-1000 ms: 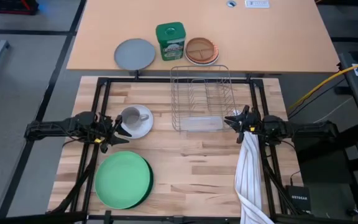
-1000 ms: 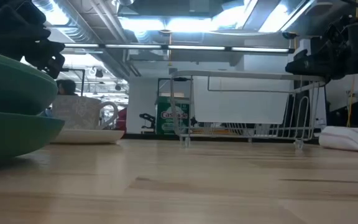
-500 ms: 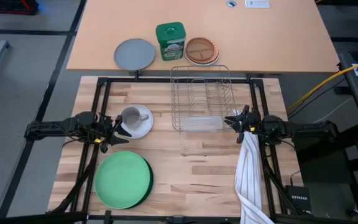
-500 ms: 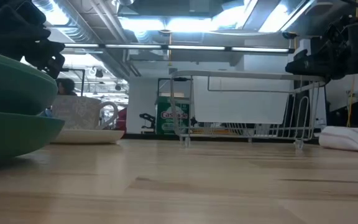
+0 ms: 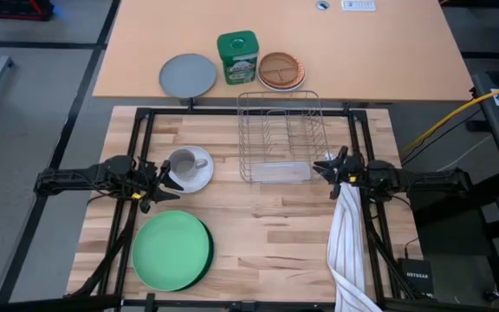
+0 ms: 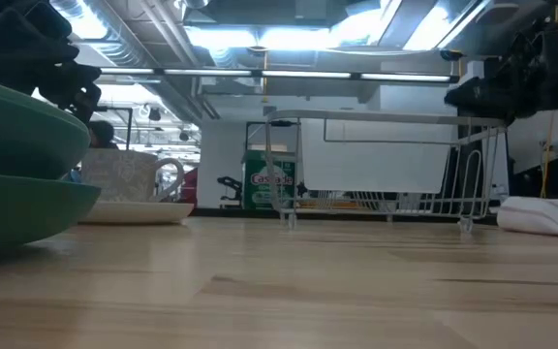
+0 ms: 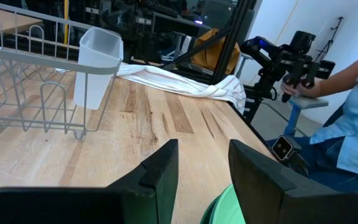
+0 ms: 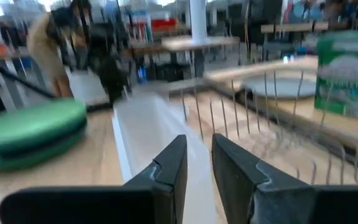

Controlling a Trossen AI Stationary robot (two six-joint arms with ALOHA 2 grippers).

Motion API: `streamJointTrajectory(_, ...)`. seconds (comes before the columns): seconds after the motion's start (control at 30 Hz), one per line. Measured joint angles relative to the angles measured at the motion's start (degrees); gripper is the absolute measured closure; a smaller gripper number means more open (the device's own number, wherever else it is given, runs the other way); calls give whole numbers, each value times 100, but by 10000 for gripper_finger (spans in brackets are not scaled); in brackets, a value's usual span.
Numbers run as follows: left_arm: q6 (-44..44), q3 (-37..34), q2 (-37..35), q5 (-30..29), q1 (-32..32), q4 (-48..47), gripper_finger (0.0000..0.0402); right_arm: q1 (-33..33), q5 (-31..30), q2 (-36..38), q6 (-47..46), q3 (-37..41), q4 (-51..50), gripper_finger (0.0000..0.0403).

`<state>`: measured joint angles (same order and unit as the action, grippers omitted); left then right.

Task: Sort dishes
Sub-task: Put the light green plate into the dish rack

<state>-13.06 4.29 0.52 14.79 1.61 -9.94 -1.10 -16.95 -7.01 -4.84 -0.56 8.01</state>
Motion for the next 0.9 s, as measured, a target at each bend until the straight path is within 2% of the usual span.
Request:
streamJointTrajectory(0.07,0,2,1,2,0,1,270,0,-57,3,7,0,185,324)
streamJointTrajectory(0.23,0,1,1,1,0,1,270,0,-632,0,49,-1,244,324)
streamJointTrajectory(0.33,0,2,1,2,0,1,270,2,-660,0,46,0,297,324)
streamJointTrajectory(0.53,0,2,1,0,-2,0,270,1,-604,0,20,-47,790,324)
streamJointTrajectory(0.7,0,0,1,0,0,1,270,0,-405,-213,15,-512,940,324)
streamJointTrajectory(0.9,0,2,1,2,-1,1,270,0,44,-1131,-314,-1162,913,324)
